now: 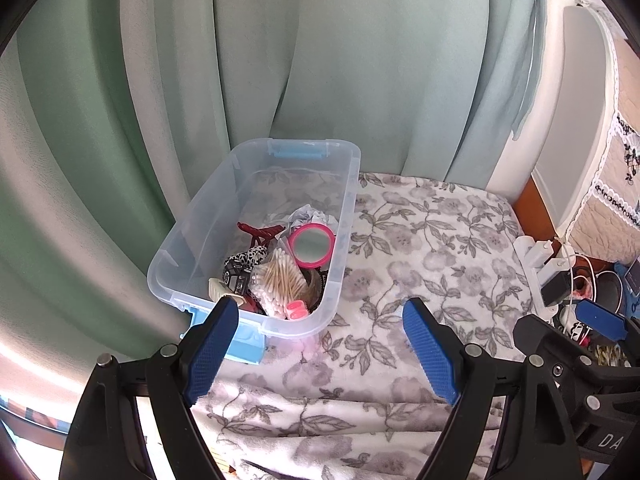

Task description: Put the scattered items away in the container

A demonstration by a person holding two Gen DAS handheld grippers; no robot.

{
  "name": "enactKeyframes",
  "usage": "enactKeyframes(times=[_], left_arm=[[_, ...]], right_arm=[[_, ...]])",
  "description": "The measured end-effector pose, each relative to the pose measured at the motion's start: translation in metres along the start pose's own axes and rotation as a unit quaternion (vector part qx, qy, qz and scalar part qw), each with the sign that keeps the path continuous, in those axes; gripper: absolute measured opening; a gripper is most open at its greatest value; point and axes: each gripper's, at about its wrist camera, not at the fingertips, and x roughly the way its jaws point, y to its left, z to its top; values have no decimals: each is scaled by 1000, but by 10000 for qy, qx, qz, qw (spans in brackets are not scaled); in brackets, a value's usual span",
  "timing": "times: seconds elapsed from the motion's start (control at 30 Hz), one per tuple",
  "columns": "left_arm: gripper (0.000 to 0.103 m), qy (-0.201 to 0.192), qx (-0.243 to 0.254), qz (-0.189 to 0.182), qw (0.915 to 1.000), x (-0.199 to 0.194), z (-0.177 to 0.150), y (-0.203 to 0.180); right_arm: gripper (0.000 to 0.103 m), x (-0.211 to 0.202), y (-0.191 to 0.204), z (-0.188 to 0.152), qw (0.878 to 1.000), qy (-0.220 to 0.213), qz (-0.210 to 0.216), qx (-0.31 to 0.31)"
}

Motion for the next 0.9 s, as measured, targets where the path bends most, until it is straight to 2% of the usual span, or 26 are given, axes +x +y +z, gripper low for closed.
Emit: enactKeyframes(times=[0.43, 0.9], left_arm=[[85, -58, 121, 73, 9999, 0, -1, -2], [85, -91, 26, -58, 9999, -2, -2, 4]], right_arm=[[103, -3, 2, -4, 9999, 41, -103, 58], [103, -9, 4, -3, 9999, 39, -138, 21]])
